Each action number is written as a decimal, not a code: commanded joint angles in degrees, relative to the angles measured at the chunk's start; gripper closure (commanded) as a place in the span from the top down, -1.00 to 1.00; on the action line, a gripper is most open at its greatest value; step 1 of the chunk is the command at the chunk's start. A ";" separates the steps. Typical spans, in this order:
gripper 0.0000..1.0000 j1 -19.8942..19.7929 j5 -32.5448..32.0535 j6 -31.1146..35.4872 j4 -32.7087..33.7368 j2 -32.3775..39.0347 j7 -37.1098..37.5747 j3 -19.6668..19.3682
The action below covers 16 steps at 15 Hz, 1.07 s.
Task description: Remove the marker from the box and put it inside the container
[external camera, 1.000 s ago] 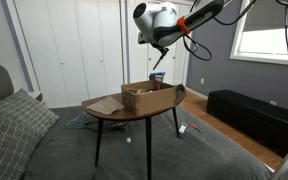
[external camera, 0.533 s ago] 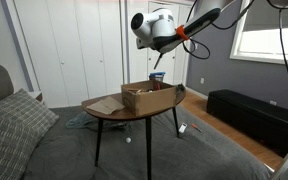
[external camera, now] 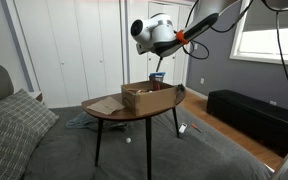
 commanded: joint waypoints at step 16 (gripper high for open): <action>-0.90 0.49 -5.05 -0.42 -8.30 -0.42 -2.72 1.94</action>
